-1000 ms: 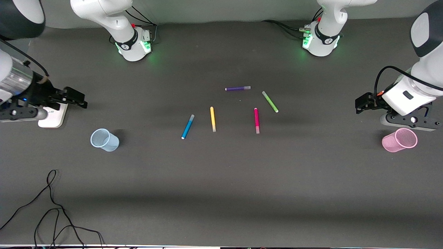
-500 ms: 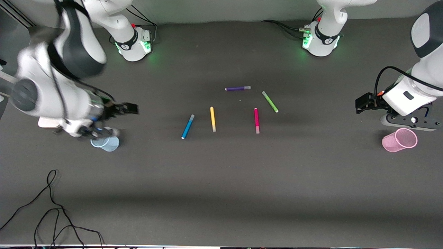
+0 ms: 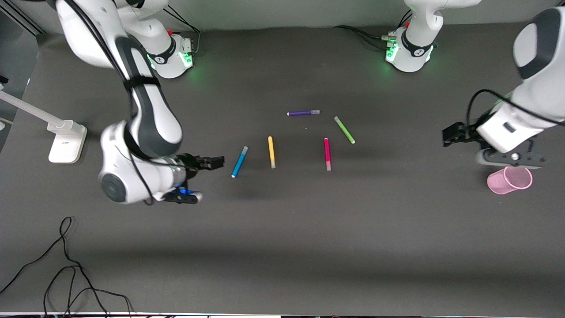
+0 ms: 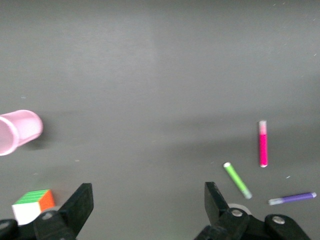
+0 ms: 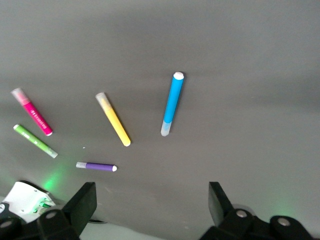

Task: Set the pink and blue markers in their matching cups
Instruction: 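Grasp the blue marker with the right gripper while the left gripper reaches the pink marker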

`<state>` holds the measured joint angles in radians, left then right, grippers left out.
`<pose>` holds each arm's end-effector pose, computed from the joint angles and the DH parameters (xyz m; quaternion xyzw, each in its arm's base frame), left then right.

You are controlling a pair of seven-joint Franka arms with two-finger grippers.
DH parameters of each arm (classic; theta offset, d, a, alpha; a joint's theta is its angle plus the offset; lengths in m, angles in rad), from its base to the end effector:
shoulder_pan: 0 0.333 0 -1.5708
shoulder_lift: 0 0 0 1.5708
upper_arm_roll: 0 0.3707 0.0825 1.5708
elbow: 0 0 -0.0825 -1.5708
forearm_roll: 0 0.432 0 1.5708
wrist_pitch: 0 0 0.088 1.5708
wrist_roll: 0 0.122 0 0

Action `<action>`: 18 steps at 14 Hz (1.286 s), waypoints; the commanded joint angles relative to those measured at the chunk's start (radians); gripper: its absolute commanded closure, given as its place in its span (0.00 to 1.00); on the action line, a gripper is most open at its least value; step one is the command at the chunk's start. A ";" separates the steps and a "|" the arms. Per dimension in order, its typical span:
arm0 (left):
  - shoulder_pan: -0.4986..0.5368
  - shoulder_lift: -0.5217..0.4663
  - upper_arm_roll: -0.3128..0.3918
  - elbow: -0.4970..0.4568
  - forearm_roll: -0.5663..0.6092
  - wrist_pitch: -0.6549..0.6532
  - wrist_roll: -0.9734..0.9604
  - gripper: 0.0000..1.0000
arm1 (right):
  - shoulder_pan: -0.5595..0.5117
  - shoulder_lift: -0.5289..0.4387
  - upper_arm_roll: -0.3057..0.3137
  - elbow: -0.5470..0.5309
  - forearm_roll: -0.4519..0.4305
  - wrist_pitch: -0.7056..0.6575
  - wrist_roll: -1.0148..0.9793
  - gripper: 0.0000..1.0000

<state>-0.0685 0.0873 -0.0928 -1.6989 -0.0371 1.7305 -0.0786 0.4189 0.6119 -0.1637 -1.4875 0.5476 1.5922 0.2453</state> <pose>0.6266 -0.1039 0.5570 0.9987 -0.0378 -0.0301 0.0188 0.6758 0.2605 0.3070 -0.9454 0.0652 0.2834 0.1474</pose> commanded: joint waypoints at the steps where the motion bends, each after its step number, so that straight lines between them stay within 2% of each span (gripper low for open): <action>1: -0.114 0.054 0.002 -0.007 -0.006 0.081 -0.181 0.01 | 0.001 0.142 0.027 0.067 0.029 -0.014 0.043 0.01; 5: -0.217 0.165 0.002 -0.007 -0.006 0.207 -0.280 0.01 | 0.001 0.300 0.032 0.113 0.028 -0.011 0.031 0.02; 8: -0.266 0.235 0.002 -0.031 -0.006 0.292 -0.337 0.01 | 0.000 0.339 0.033 0.142 0.029 -0.011 0.028 0.07; 9: -0.286 0.250 0.004 -0.057 -0.006 0.344 -0.383 0.01 | 0.000 0.339 0.033 0.144 0.029 -0.011 0.029 0.14; 11: -0.319 0.270 0.004 -0.140 -0.006 0.473 -0.415 0.02 | 0.000 0.345 0.033 0.157 0.031 -0.011 0.037 0.34; 12: -0.326 0.284 0.002 -0.178 -0.007 0.533 -0.415 0.02 | 0.000 0.353 0.033 0.176 0.031 -0.012 0.043 0.35; 14: -0.341 0.322 -0.002 -0.205 -0.010 0.589 -0.417 0.02 | 0.000 0.362 0.033 0.188 0.032 -0.012 0.046 0.32; 15: -0.352 0.337 -0.002 -0.203 -0.010 0.589 -0.418 0.02 | 0.000 0.371 0.033 0.196 0.032 -0.012 0.046 0.23; 16: -0.356 0.350 -0.002 -0.205 -0.010 0.584 -0.418 0.02 | 0.000 0.377 0.033 0.205 0.031 -0.012 0.049 0.18; 18: -0.359 0.376 -0.004 -0.209 -0.010 0.577 -0.421 0.02 | 0.000 0.397 0.033 0.222 0.031 -0.012 0.081 0.18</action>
<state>-0.4090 0.4592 -0.1075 -1.8939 -0.0396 2.3050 -0.4800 0.4192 0.9644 -0.1282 -1.3277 0.5556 1.5990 0.2804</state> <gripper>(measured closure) 0.018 0.176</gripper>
